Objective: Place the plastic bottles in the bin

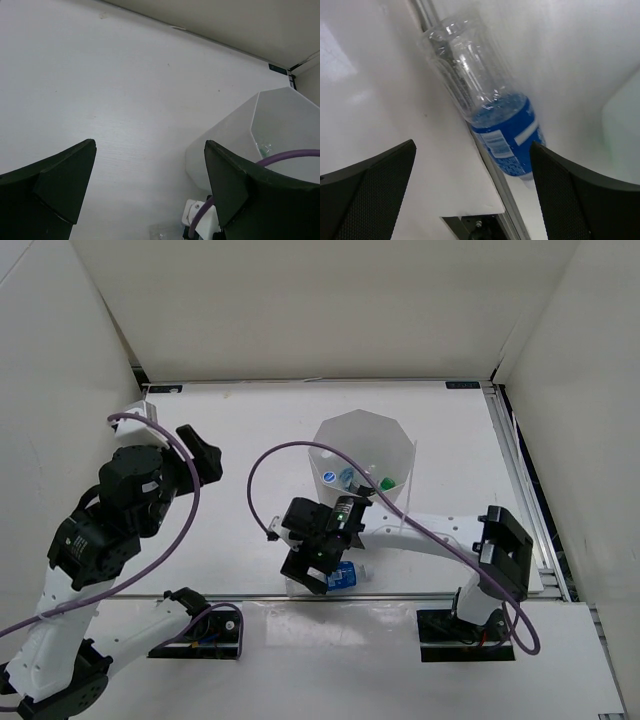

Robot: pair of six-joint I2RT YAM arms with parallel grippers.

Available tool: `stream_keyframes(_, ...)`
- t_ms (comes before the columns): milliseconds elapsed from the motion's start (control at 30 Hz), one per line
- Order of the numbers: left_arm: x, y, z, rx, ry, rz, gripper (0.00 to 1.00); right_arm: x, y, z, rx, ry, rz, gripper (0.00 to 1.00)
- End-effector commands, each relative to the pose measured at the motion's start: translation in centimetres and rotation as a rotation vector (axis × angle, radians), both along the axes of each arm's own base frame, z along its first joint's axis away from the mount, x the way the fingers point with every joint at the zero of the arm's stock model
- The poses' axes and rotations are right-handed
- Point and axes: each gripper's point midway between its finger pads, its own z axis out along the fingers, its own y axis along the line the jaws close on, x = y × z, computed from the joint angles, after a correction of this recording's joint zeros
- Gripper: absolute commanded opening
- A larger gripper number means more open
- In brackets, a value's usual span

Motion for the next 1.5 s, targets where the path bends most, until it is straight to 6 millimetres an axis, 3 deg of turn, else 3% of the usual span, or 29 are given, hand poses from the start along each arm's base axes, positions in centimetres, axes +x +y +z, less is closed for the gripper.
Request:
stream_keyframes(0, -0.8, 1.0, -1.8, 0.048, 0.064, 0.023, 1.00, -1.5, 2.3, -0.5, 0.108, 0.096, 0.072, 0.97)
stream_keyframes(400, -1.5, 1.5, -3.9, 0.090, 0.121, 0.023, 1.00, -0.4, 3.5, -7.2, -0.021, 0.173, 0.050, 0.96)
stream_keyframes(500, -1.7, 1.8, -4.2, 0.099, 0.128, 0.031, 1.00, 0.5, 3.5, -7.1, -0.048, 0.153, 0.009, 0.82)
stream_keyframes(533, -1.9, 1.9, -4.0, 0.084, 0.119, 0.034, 1.00, 0.6, 3.6, -6.4, -0.051, 0.154, 0.009, 0.71)
stream_keyframes(633, -2.0, 2.4, -4.1, 0.089, 0.113, 0.051, 1.00, 0.2, 3.3, -5.0, -0.077, 0.180, -0.014, 0.50)
stream_keyframes(733, -2.1, 2.9, -4.1, 0.079, 0.105, 0.086, 1.00, 0.4, 4.5, -1.6, -0.021, 0.173, -0.020, 0.37)
stream_keyframes(767, -2.1, 3.5, -3.3, 0.075, 0.081, 0.111, 1.00, 0.3, 4.4, 0.4, -0.004, 0.175, -0.041, 0.33)
stream_keyframes(800, -2.0, 3.7, -3.2, 0.069, 0.076, 0.132, 1.00, 0.9, 5.8, 3.7, 0.077, 0.142, -0.047, 0.33)
stream_keyframes(900, -2.2, 5.1, -1.2, 0.044, 0.004, 0.195, 1.00, 1.8, 6.6, 11.3, 0.222, 0.075, -0.102, 0.33)
stream_keyframes(933, -2.2, 5.3, -1.1, 0.048, 0.000, 0.209, 1.00, 3.6, 7.5, 16.4, 0.341, -0.013, -0.142, 0.34)
stream_keyframes(1033, -2.0, 5.8, -1.3, 0.051, -0.016, 0.239, 1.00, 6.5, 5.7, 24.8, 0.499, -0.153, -0.255, 0.40)
stream_keyframes(1067, -1.9, 5.7, -1.6, 0.057, -0.009, 0.239, 1.00, 9.1, 4.5, 28.6, 0.587, -0.255, -0.339, 0.42)
stream_keyframes(1133, -1.8, 5.5, -2.5, 0.071, 0.011, 0.230, 1.00, 11.1, 1.5, 32.8, 0.699, -0.354, -0.429, 0.43)
stream_keyframes(1167, -1.7, 5.4, -2.8, 0.067, 0.018, 0.233, 1.00, 13.3, -0.4, 33.6, 0.720, -0.402, -0.504, 0.43)
stream_keyframes(1200, -1.7, 5.1, -3.3, 0.071, 0.031, 0.220, 1.00, 14.9, -0.7, 32.9, 0.727, -0.421, -0.541, 0.43)
stream_keyframes(1233, -1.5, 4.8, -3.1, 0.051, 0.025, 0.211, 1.00, 15.5, -2.3, 33.9, 0.757, -0.448, -0.575, 0.43)
stream_keyframes(1267, -1.4, 4.6, -3.4, 0.051, 0.026, 0.211, 1.00, 17.4, -3.9, 33.8, 0.744, -0.482, -0.628, 0.43)
stream_keyframes(1367, -0.9, 4.1, -3.6, 0.056, 0.038, 0.202, 1.00, 19.9, -5.3, 32.6, 0.679, -0.513, -0.657, 0.45)
stream_keyframes(1400, -0.9, 4.2, -3.6, 0.068, 0.039, 0.198, 1.00, 20.4, -5.3, 31.8, 0.662, -0.502, -0.661, 0.47)
stream_keyframes(1467, -0.5, 3.9, -3.6, 0.089, 0.050, 0.194, 1.00, 21.4, -6.1, 30.4, 0.621, -0.497, -0.693, 0.67)
